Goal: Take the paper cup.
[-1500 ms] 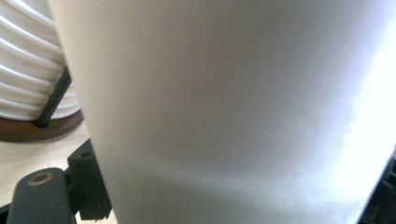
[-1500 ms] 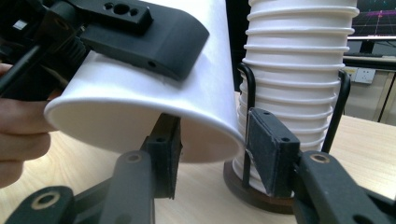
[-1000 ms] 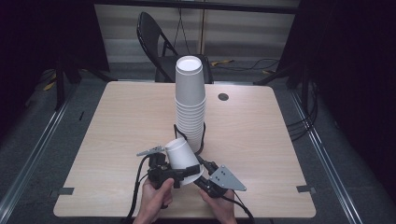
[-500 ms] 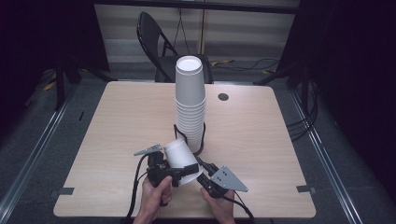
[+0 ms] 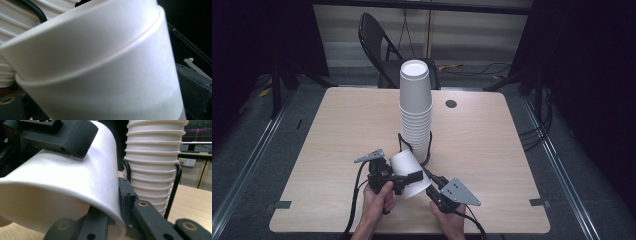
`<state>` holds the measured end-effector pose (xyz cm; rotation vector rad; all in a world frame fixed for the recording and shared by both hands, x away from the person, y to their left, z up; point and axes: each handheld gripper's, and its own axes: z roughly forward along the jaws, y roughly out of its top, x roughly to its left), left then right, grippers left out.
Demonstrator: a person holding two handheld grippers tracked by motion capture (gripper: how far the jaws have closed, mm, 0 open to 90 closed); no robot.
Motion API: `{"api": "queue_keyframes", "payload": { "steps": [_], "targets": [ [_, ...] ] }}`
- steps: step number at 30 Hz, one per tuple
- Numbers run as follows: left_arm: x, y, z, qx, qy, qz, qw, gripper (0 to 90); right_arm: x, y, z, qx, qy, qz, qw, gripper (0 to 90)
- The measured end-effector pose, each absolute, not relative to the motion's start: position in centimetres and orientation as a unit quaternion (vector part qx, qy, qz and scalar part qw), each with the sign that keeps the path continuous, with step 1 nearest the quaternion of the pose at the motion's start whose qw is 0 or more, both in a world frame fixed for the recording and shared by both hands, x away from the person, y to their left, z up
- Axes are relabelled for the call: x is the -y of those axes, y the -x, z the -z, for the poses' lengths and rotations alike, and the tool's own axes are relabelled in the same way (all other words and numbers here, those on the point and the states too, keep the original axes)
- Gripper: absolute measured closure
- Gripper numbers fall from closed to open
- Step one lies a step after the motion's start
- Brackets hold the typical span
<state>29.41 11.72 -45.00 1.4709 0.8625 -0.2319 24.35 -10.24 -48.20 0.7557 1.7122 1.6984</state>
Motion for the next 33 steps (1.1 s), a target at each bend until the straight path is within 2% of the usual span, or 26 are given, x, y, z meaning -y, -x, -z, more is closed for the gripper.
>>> {"api": "queue_keyframes", "payload": {
  "steps": [5,9,17,18,21,22,26,27,31,33],
  "targets": [
    [-12.1,-29.8,45.0,-0.38,-0.636,0.094,0.665,7.5,10.5,-24.2,48.3,-0.647,-0.29,-0.641,0.293,85.9],
    [-12.1,-30.0,44.9,-0.373,-0.645,0.091,0.661,6.0,10.7,-24.1,48.2,-0.653,-0.291,-0.637,0.289,85.9],
    [-12.5,-30.1,44.2,-0.333,-0.667,0.049,0.665,3.4,10.9,-23.7,48.1,-0.655,-0.288,-0.64,0.281,85.9],
    [-12.6,-30.0,44.0,-0.329,-0.665,0.027,0.67,4.0,10.8,-23.6,48.1,-0.66,-0.287,-0.636,0.28,85.9],
    [-13.0,-30.1,43.9,-0.334,-0.658,0.022,0.675,8.2,10.9,-23.5,48.1,-0.667,-0.283,-0.629,0.281,85.9],
    [-13.2,-30.2,43.8,-0.336,-0.653,0.013,0.679,16.9,11.1,-23.2,48.2,-0.673,-0.283,-0.623,0.281,85.9],
    [-13.6,-30.1,43.7,-0.33,-0.659,-0.021,0.675,15.6,11.7,-23.3,48.2,-0.68,-0.292,-0.613,0.275,85.9],
    [-13.6,-29.9,43.7,-0.323,-0.666,-0.05,0.67,15.6,11.9,-23.4,48.2,-0.683,-0.296,-0.609,0.274,85.9],
    [-13.5,-29.6,43.6,-0.309,-0.677,-0.091,0.661,15.6,12.2,-23.6,48.0,-0.697,-0.306,-0.59,0.268,85.9],
    [-13.7,-29.5,43.6,-0.304,-0.68,-0.093,0.661,15.6,12.3,-23.8,48.0,-0.702,-0.309,-0.584,0.266,85.9]
  ]
}}
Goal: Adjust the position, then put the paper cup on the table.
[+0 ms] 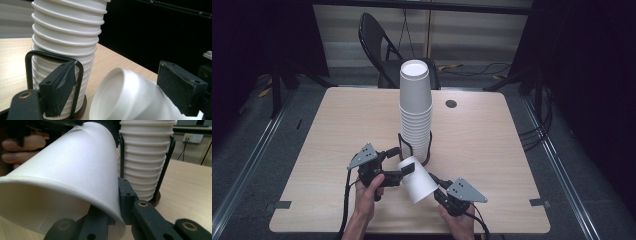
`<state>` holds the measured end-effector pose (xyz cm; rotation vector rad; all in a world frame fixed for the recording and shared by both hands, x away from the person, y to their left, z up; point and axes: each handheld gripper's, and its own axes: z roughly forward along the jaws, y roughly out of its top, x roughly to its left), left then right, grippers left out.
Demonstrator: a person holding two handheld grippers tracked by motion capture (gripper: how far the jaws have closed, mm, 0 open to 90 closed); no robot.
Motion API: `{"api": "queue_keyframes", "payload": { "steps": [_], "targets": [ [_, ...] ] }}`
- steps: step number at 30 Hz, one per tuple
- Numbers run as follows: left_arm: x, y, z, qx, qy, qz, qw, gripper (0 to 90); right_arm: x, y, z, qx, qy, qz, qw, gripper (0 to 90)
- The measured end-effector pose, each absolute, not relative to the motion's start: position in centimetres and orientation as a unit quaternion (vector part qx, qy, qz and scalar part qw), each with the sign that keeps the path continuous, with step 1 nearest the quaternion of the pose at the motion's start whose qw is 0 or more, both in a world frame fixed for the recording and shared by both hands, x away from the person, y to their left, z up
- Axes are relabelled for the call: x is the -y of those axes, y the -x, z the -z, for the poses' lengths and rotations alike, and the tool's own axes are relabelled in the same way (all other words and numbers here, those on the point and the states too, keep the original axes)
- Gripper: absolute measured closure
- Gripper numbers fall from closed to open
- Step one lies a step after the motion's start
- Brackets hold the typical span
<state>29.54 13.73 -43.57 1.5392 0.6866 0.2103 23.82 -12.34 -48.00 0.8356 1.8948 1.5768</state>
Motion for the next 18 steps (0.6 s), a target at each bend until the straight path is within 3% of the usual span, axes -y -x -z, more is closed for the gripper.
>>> {"api": "queue_keyframes", "payload": {
  "steps": [18],
  "targets": [
    [-14.4,-28.7,43.4,-0.247,-0.732,-0.131,0.621,15.9,14.1,-24.9,47.3,-0.747,-0.331,-0.536,0.21,86.0]
  ]
}}
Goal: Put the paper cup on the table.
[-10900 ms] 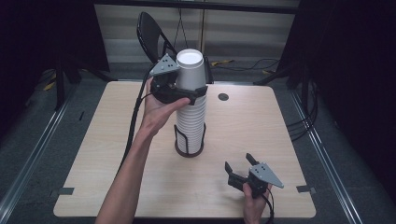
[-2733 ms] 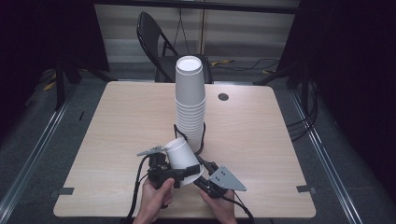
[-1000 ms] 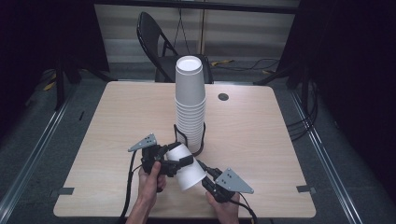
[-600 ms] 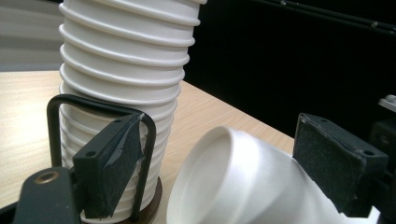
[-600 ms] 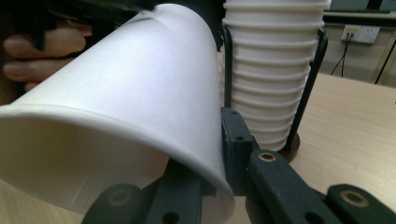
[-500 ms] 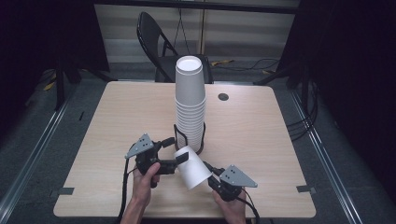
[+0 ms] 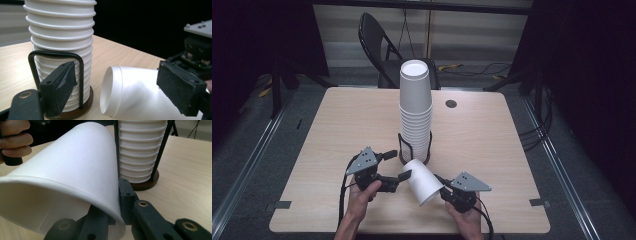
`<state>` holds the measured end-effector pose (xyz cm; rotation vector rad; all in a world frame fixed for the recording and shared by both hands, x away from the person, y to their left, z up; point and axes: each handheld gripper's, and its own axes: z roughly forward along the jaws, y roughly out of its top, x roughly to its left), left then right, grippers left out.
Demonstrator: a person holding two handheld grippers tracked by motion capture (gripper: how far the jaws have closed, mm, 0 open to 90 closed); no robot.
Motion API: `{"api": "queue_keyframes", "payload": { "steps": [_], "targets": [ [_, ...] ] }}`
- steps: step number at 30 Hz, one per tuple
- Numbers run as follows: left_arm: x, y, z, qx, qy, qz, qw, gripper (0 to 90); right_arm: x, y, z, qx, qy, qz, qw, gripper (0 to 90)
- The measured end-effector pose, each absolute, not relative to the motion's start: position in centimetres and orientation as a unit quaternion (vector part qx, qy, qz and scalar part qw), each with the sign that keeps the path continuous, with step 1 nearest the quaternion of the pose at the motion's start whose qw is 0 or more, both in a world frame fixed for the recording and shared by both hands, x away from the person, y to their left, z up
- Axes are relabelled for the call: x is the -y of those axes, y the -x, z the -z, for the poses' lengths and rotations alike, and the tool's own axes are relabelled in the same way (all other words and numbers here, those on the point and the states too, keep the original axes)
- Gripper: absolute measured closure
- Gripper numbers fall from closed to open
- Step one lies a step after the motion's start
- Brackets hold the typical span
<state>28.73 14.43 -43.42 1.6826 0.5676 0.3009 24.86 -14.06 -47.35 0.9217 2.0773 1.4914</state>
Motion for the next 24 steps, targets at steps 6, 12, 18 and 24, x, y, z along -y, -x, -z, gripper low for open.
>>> {"api": "queue_keyframes", "payload": {
  "steps": [6,12,18,24],
  "targets": [
    [-14.4,-28.4,43.7,-0.241,-0.747,-0.131,0.605,15.9,14.8,-25.4,47.2,-0.755,-0.337,-0.532,0.185,85.9],
    [-14.3,-28.1,44.1,-0.227,-0.763,-0.127,0.591,15.9,15.2,-25.9,46.7,-0.765,-0.337,-0.522,0.17,85.9],
    [-13.8,-27.6,44.4,-0.191,-0.784,-0.128,0.576,15.7,15.0,-26.3,46.1,-0.793,-0.331,-0.491,0.144,86.0],
    [-13.2,-27.0,44.7,-0.16,-0.792,-0.132,0.574,15.8,15.2,-26.7,45.8,-0.81,-0.329,-0.467,0.13,86.1]
  ]
}}
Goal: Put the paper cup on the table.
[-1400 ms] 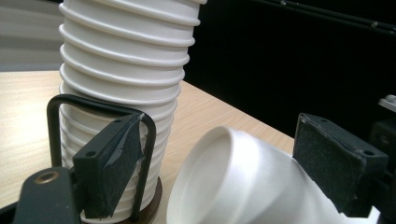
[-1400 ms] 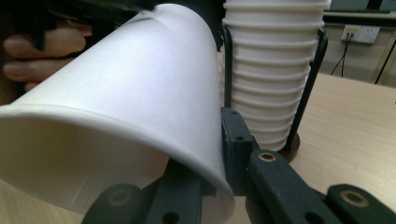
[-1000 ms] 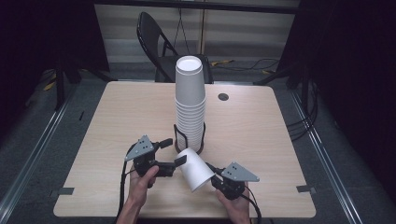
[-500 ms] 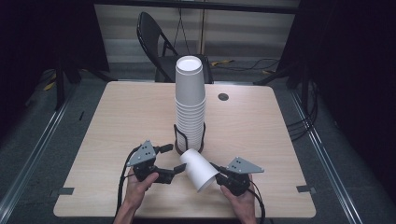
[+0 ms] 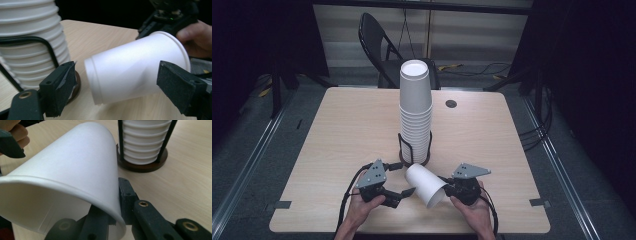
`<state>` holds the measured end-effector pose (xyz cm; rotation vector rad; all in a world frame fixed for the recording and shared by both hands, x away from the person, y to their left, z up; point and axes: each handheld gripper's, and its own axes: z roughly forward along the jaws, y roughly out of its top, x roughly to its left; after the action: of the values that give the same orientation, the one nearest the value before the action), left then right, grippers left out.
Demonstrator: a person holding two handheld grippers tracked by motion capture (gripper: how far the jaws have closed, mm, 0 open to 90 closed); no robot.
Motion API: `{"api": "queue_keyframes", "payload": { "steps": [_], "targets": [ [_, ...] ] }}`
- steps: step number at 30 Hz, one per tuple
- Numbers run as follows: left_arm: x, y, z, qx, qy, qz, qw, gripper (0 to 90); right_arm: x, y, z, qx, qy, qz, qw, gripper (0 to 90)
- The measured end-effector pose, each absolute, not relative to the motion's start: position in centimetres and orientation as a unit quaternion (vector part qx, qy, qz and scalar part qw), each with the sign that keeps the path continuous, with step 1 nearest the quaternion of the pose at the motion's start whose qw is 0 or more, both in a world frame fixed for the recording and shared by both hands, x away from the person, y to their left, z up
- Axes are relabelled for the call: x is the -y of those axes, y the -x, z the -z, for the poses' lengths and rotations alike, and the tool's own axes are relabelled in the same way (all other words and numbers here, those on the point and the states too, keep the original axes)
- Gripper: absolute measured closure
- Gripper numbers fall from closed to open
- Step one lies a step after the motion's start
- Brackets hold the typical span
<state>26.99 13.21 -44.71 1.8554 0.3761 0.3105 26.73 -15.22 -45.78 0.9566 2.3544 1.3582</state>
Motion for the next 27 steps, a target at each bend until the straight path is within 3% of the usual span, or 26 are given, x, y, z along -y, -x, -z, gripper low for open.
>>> {"api": "queue_keyframes", "payload": {
  "steps": [21,24,25,27],
  "targets": [
    [-11.0,-25.7,45.7,-0.071,-0.84,-0.189,0.504,15.5,14.9,-28.6,44.6,-0.858,-0.311,-0.405,0.055,86.3],
    [-10.7,-25.5,45.8,-0.053,-0.851,-0.189,0.488,11.4,14.8,-28.7,44.4,-0.864,-0.308,-0.395,0.048,86.4],
    [-10.7,-25.4,45.8,-0.049,-0.858,-0.185,0.477,6.2,14.7,-28.7,44.4,-0.868,-0.304,-0.389,0.053,86.5],
    [-10.4,-25.0,45.8,-0.028,-0.866,-0.207,0.454,6.6,14.6,-28.6,44.4,-0.871,-0.301,-0.386,0.047,86.5]
  ]
}}
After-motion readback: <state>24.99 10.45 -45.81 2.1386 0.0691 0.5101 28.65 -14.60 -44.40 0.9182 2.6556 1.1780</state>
